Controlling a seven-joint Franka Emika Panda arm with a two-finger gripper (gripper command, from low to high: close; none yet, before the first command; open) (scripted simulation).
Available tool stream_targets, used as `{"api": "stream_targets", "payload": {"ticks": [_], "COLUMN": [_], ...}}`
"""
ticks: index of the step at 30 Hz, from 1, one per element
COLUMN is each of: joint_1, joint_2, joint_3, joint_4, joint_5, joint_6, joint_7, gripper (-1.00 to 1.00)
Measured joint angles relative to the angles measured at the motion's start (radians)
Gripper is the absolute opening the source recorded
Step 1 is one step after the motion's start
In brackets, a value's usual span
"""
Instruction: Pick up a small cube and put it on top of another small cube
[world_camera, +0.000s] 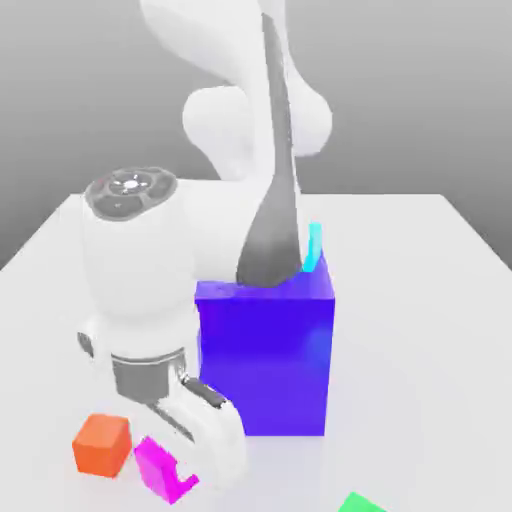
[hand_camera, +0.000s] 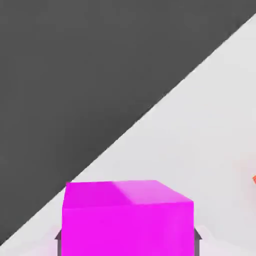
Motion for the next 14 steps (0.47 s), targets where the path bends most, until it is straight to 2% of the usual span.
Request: {"api": "stream_targets", "payload": {"ticks": [3, 4, 10, 14], "joint_1": [0.080, 0.116, 0.136, 0.133], "joint_2": [0.067, 0.118, 0.146, 0.061], "joint_3": [0.055, 0.061, 0.064, 0.097], "joint_4": [0.041, 0.063, 0.076, 0.080], "joint_5": [-0.064, -0.097, -0.116, -0.085], "joint_6": [0.023, 0.049, 0.062, -0.026], "joint_7": [-0.026, -0.028, -0.028, -0.062], "gripper": [-1.00, 1.00, 1.00, 1.00]}}
